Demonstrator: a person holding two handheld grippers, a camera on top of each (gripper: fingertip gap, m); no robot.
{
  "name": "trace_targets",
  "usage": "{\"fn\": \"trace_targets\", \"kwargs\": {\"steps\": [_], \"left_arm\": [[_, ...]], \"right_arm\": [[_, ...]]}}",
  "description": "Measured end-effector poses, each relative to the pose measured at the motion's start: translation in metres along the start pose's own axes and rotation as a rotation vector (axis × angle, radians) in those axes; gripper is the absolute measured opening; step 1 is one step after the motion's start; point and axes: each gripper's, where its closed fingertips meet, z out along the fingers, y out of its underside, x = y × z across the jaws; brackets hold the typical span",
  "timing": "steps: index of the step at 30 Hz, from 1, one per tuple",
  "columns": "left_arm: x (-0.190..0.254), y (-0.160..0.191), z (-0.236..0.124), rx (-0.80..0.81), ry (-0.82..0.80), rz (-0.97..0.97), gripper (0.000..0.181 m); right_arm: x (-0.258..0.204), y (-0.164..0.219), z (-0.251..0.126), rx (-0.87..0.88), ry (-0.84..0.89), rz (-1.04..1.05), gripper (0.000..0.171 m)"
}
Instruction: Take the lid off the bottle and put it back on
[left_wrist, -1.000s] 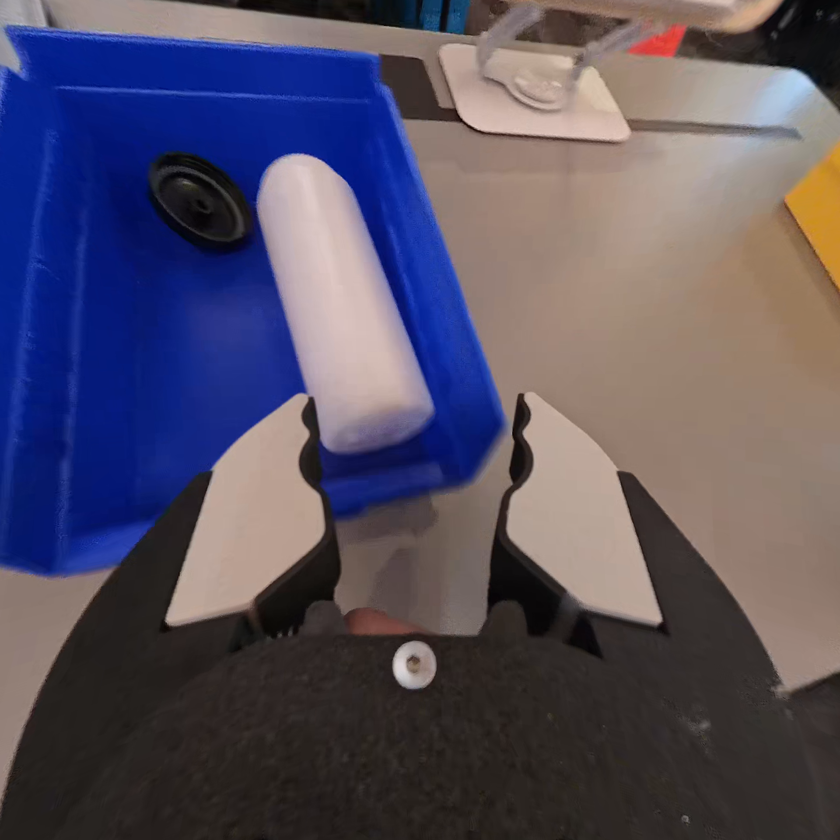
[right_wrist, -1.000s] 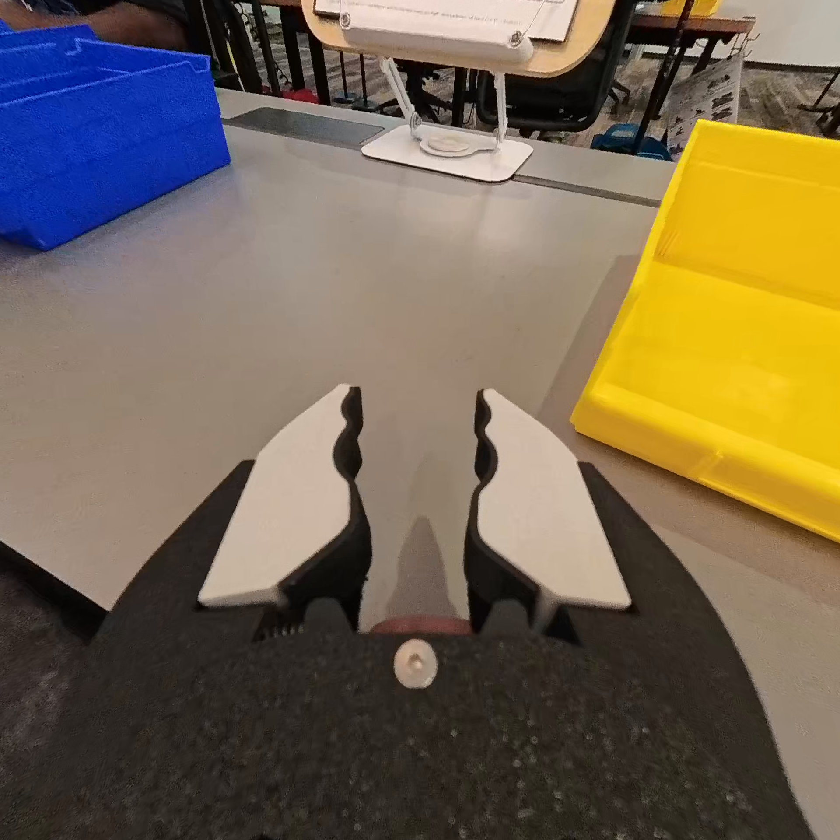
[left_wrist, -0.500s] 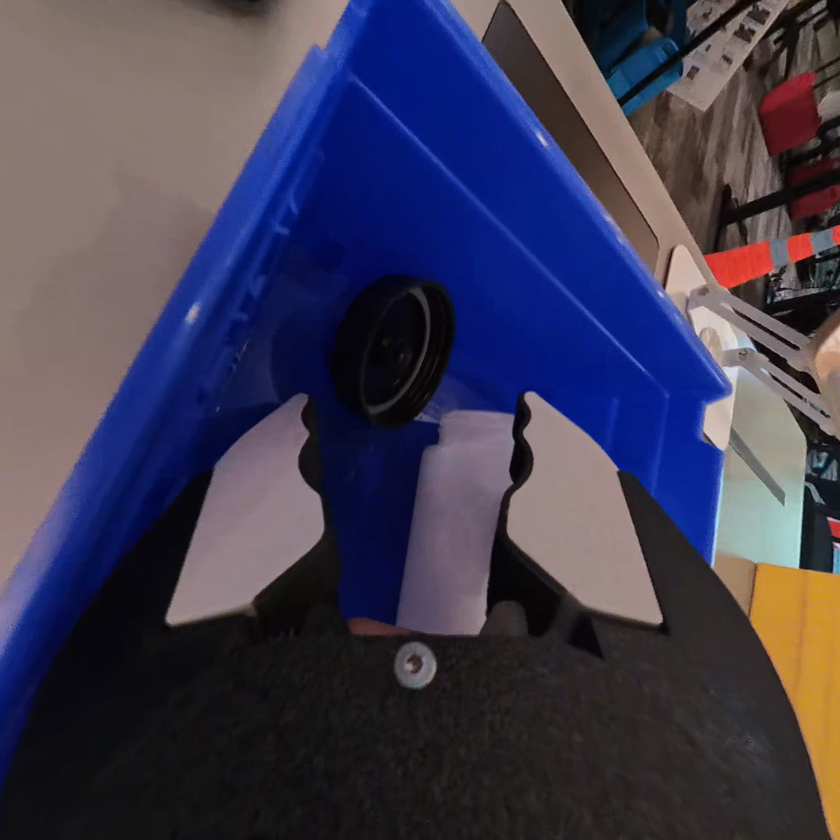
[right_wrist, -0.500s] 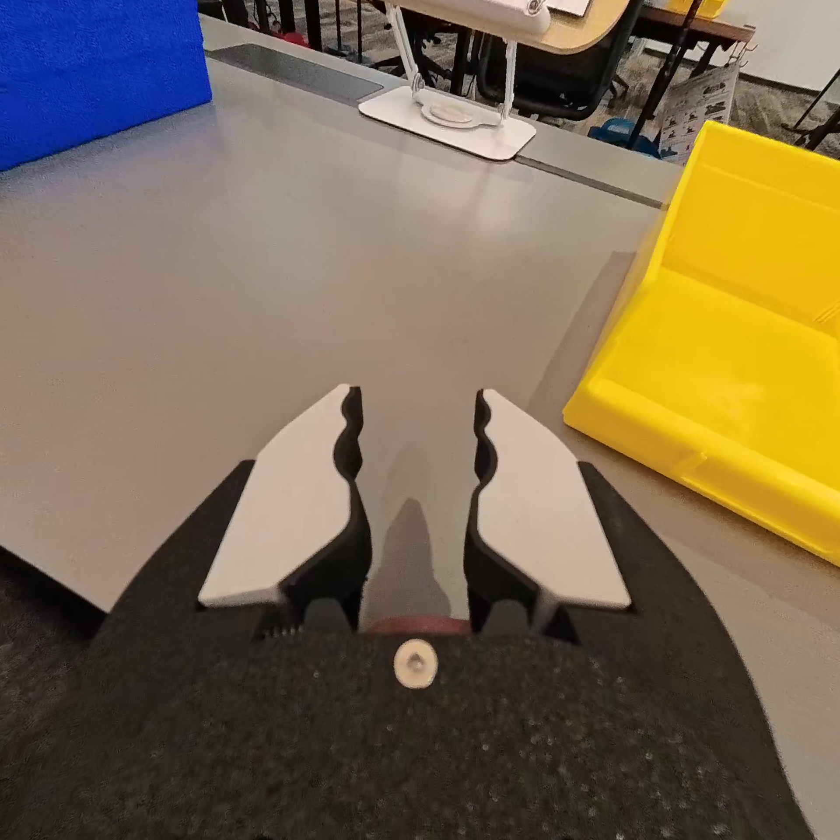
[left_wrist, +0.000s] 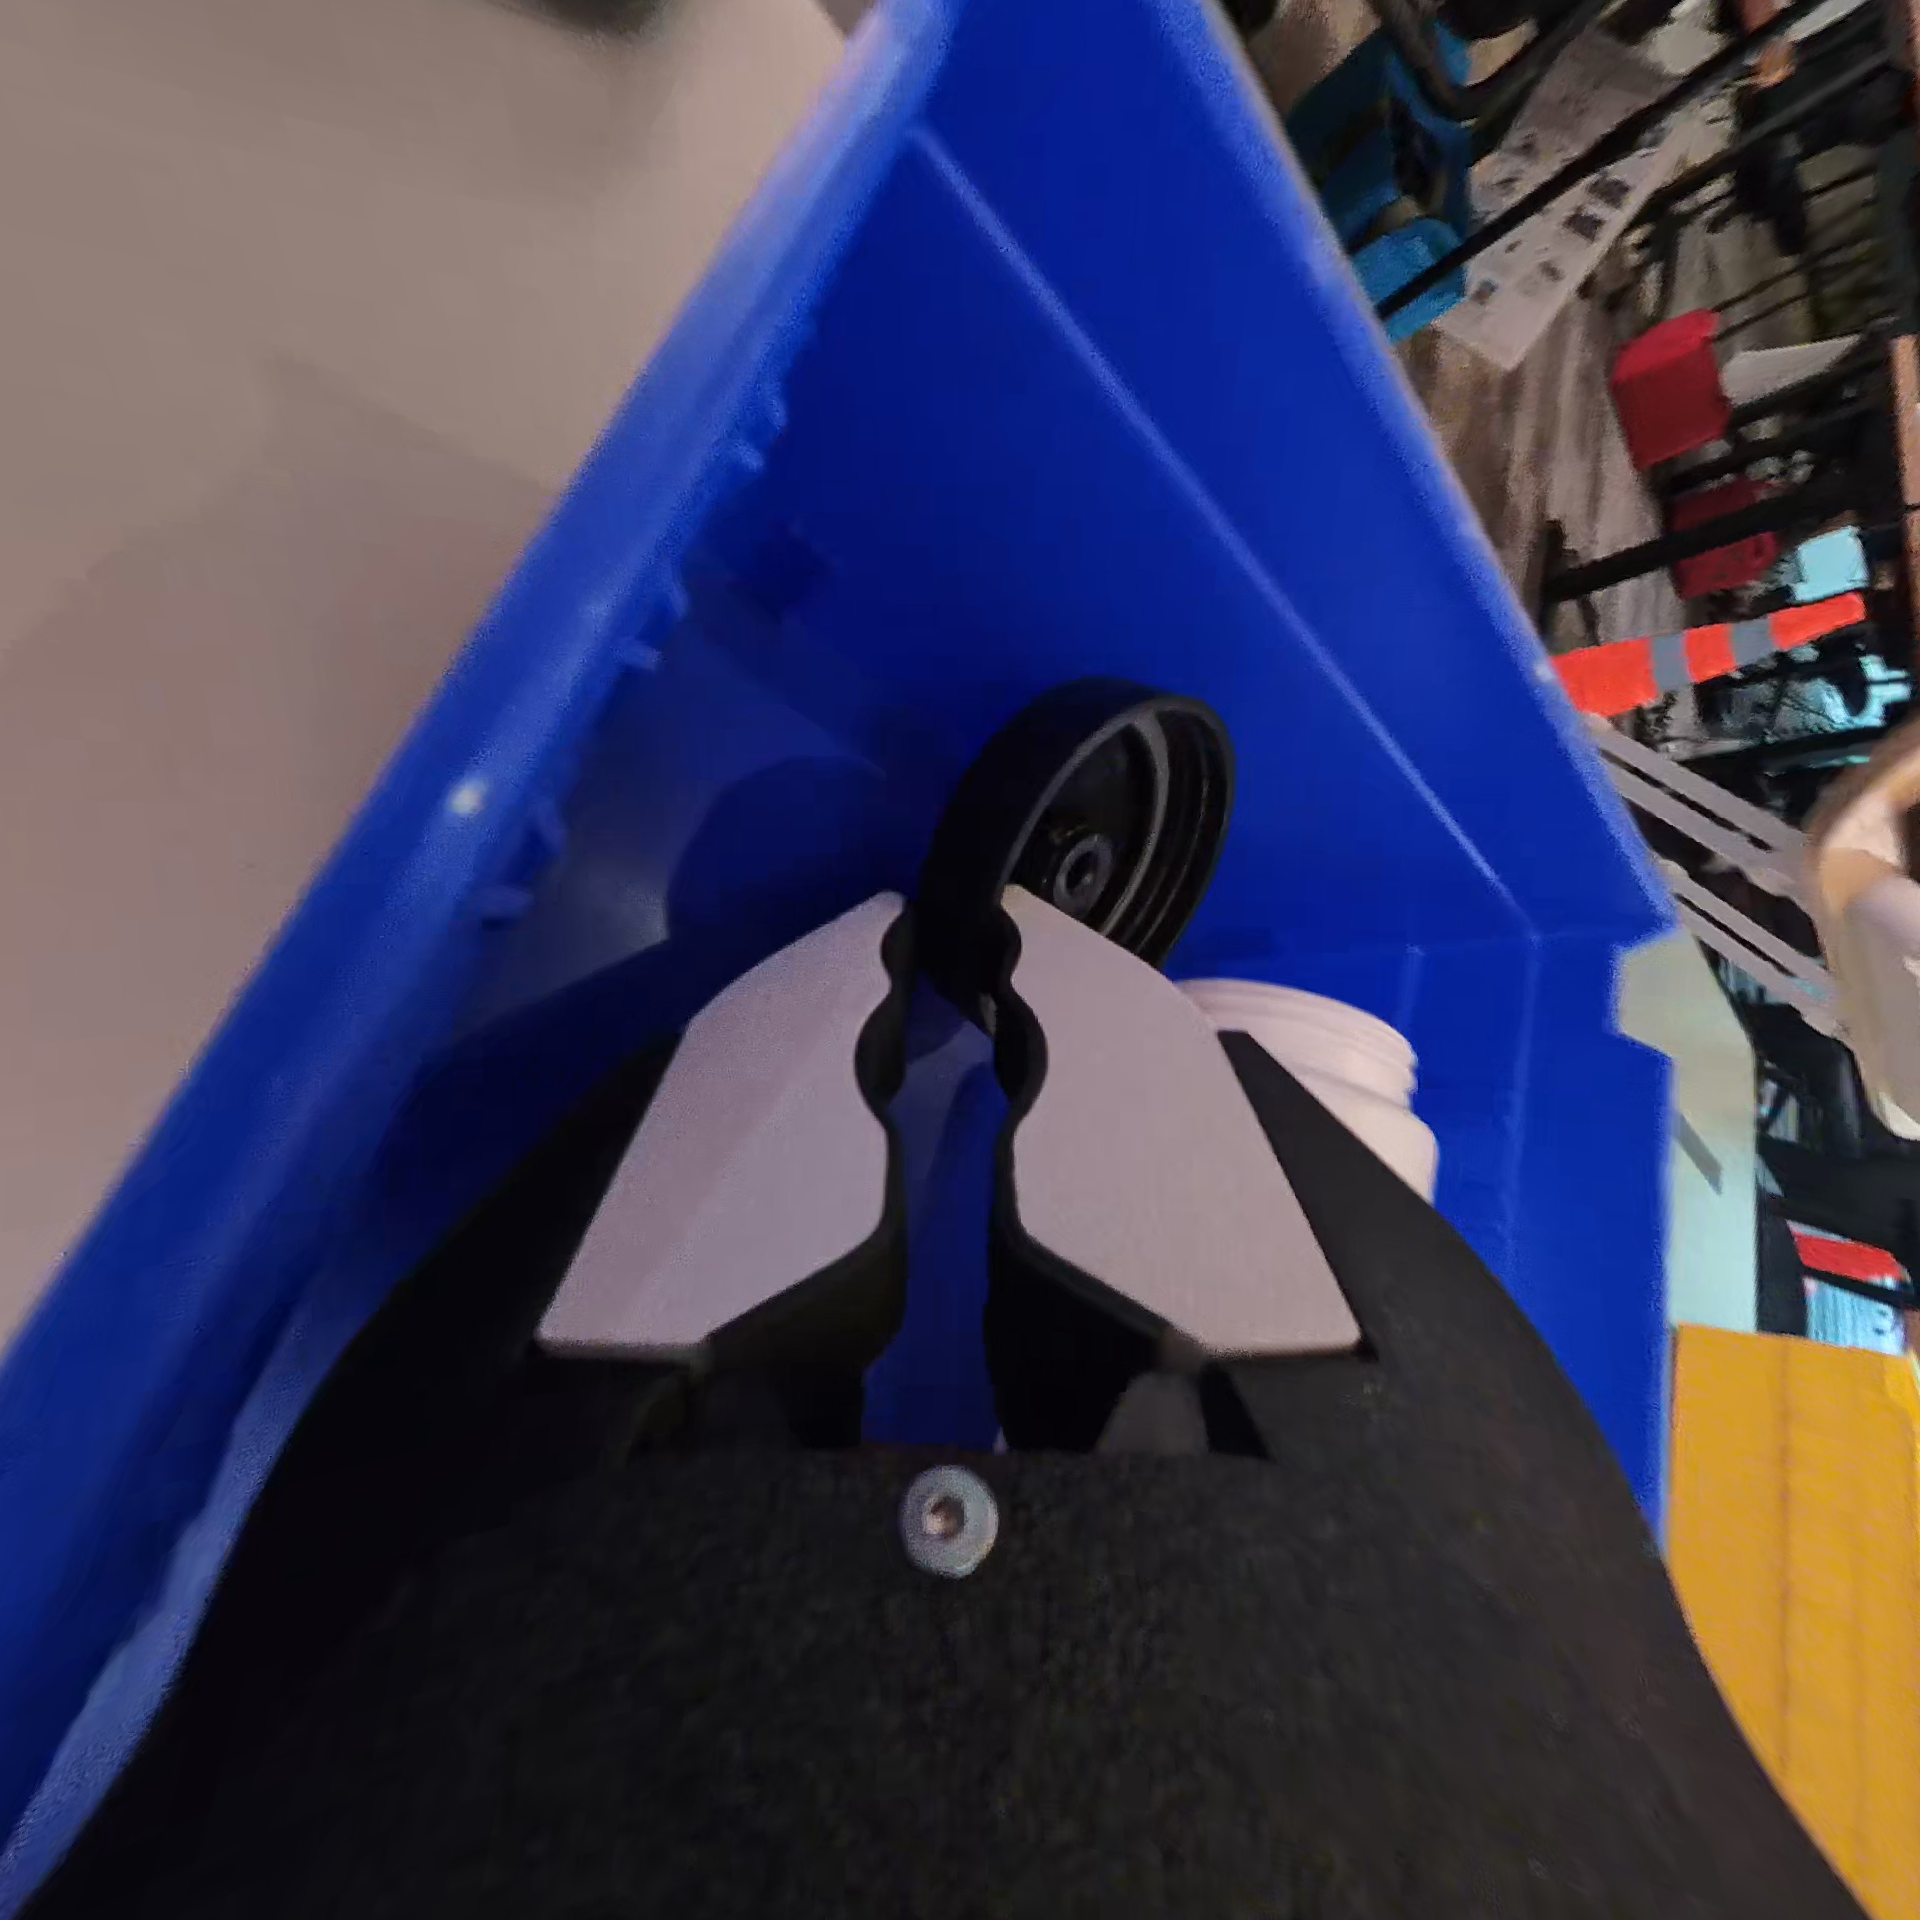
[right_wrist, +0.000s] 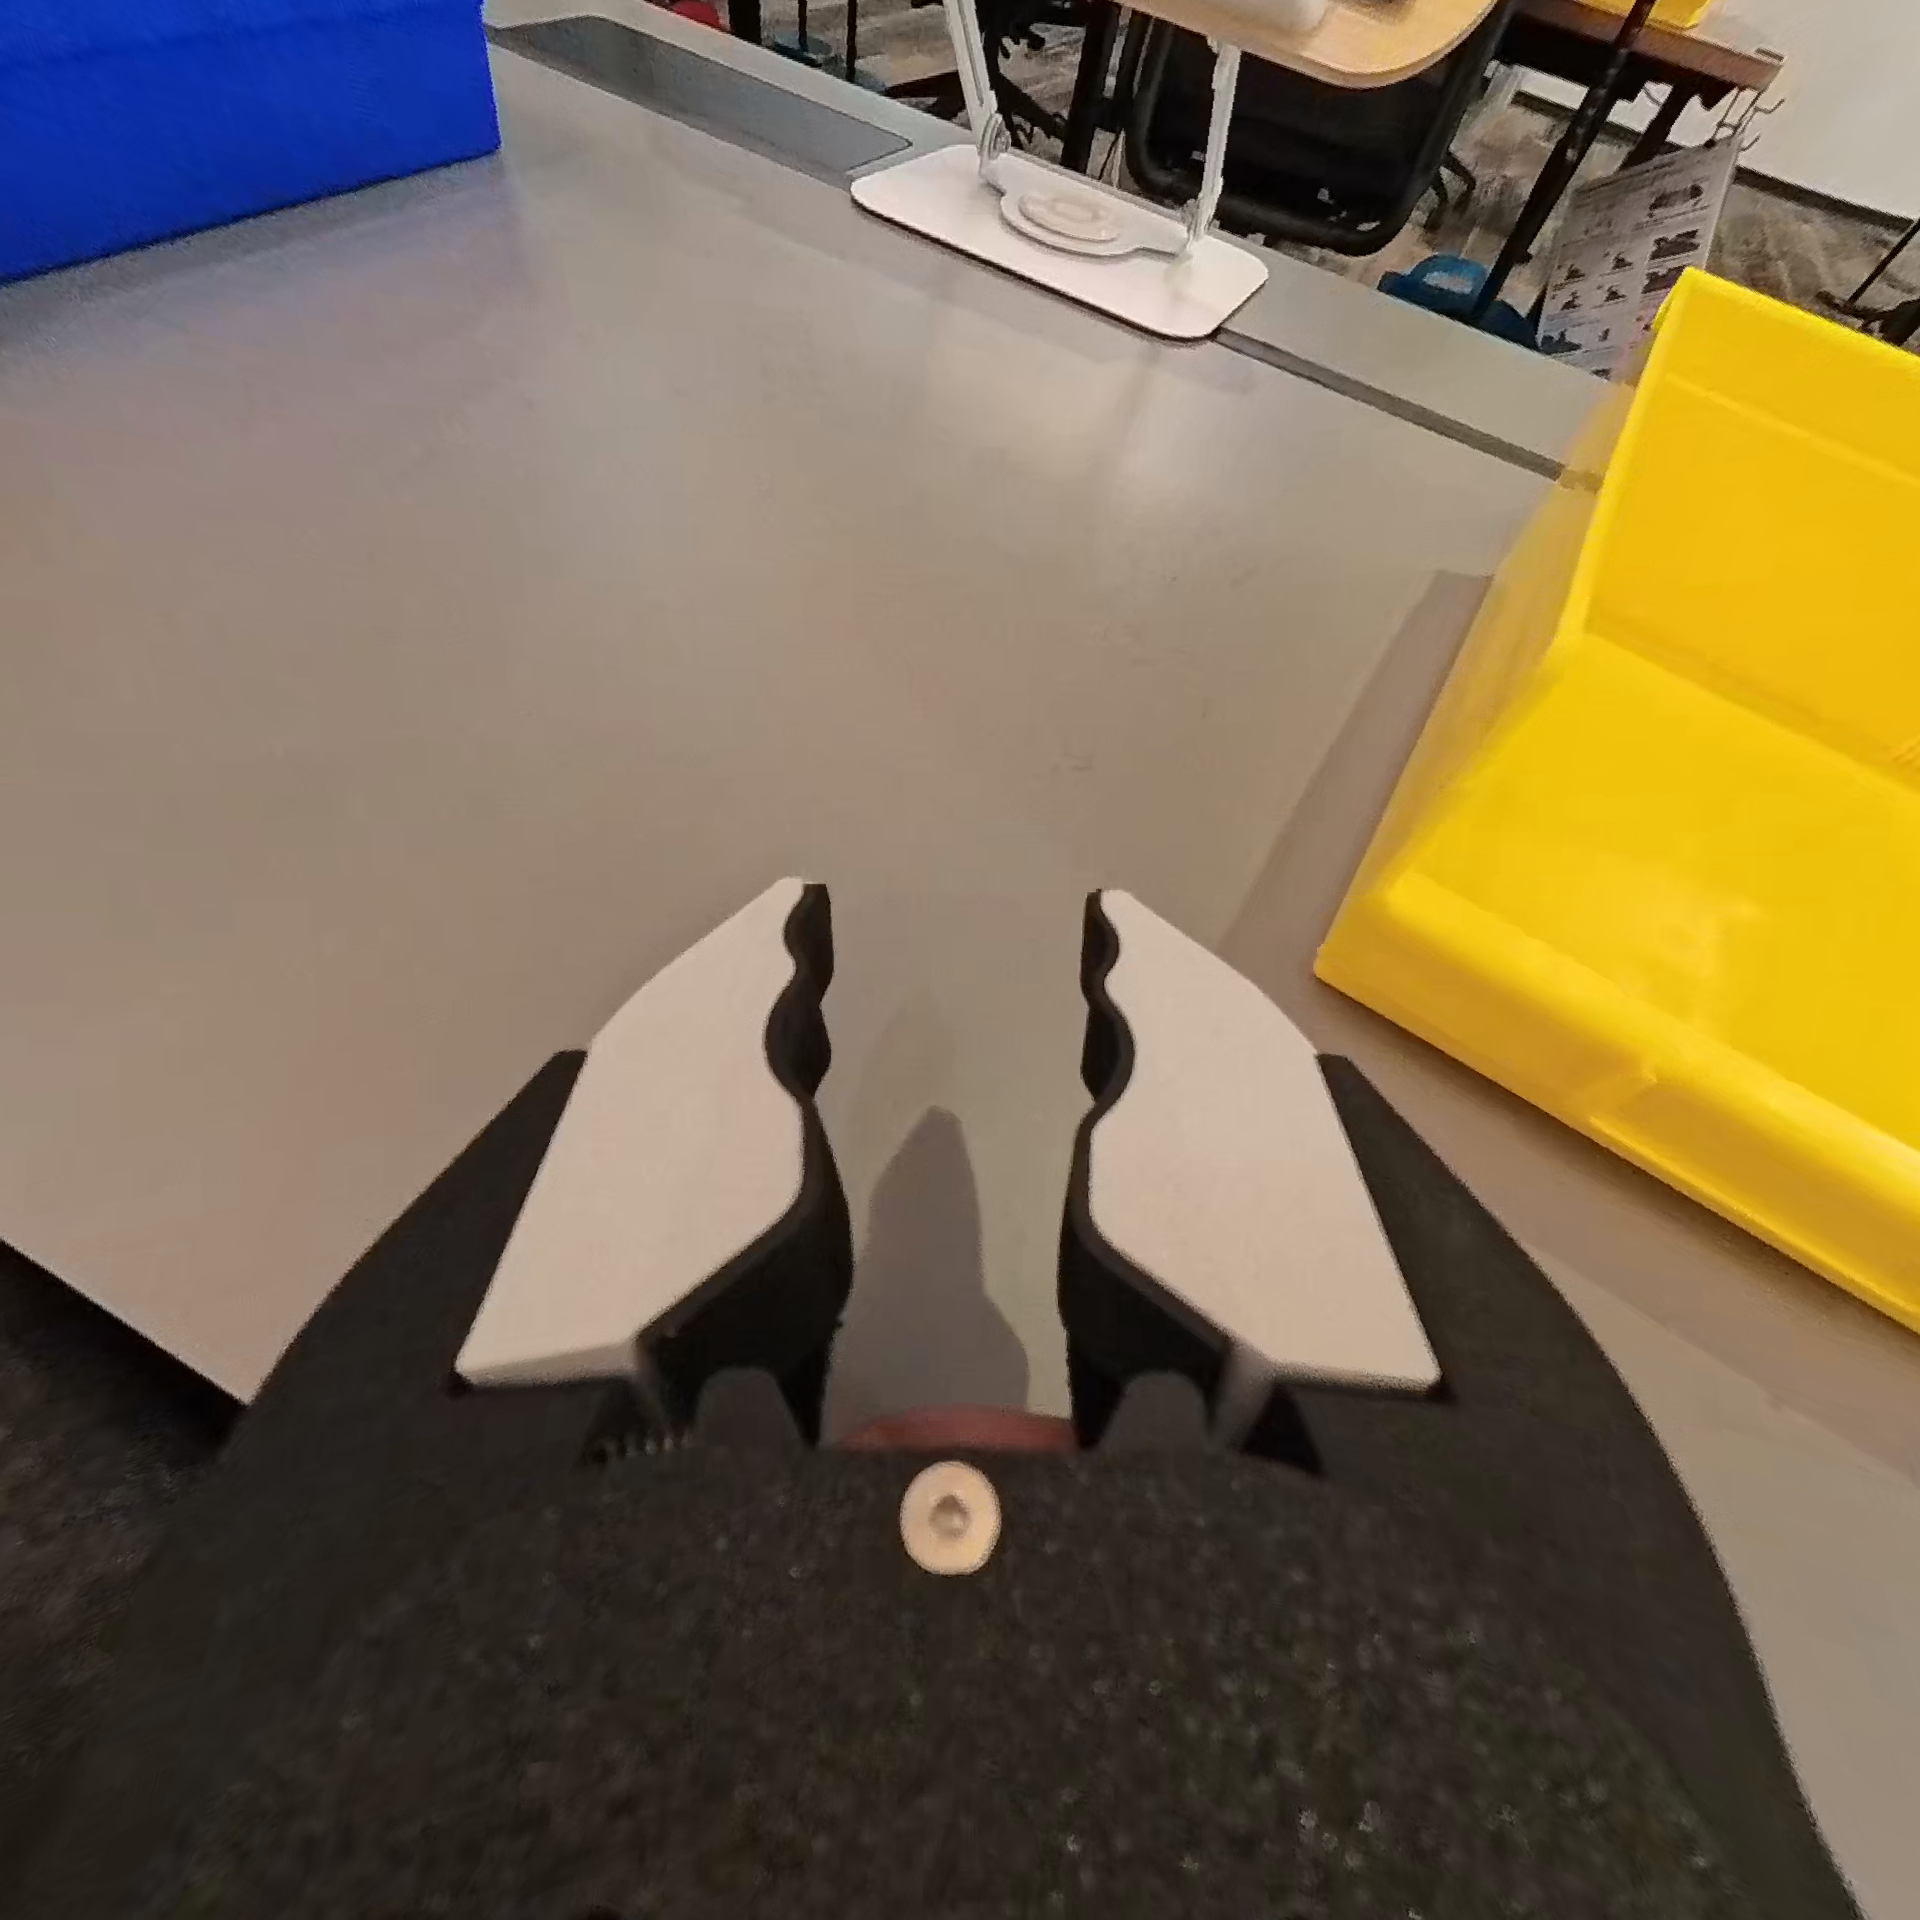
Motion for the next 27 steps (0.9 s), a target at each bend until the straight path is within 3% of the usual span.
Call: {"fn": "trace_targets", "kwargs": {"steps": [3,7,12,16,21,24,27], "left_arm": [[0.022,-0.002,-0.019,0.046,0.08,0.115,0.011],[0.064,-0.004,-0.062,0.192,0.138,0.469,0.011],[0.137,0.016,-0.131,0.525,0.16,1.069,0.011],[0.188,0.064,-0.171,0.725,0.214,1.354,0.011],[0.24,0.142,-0.21,0.906,0.306,1.603,0.011],[0.258,0.183,-0.222,0.976,0.331,1.707,0.011],[0.268,0.214,-0.226,0.974,0.392,1.727,0.011]], "right_arm": [[-0.002,-0.001,0.0,0.007,-0.013,0.001,0.046],[-0.013,-0.014,0.002,0.048,-0.08,0.028,0.046],[-0.062,-0.052,0.017,0.072,-0.425,0.24,0.048],[-0.106,-0.119,0.025,0.127,-0.815,0.443,0.071],[-0.139,-0.19,0.044,0.133,-1.255,0.782,0.084],[-0.144,-0.206,0.06,0.127,-1.421,0.949,0.088],[-0.145,-0.207,0.07,0.156,-1.479,1.014,0.089]]}}
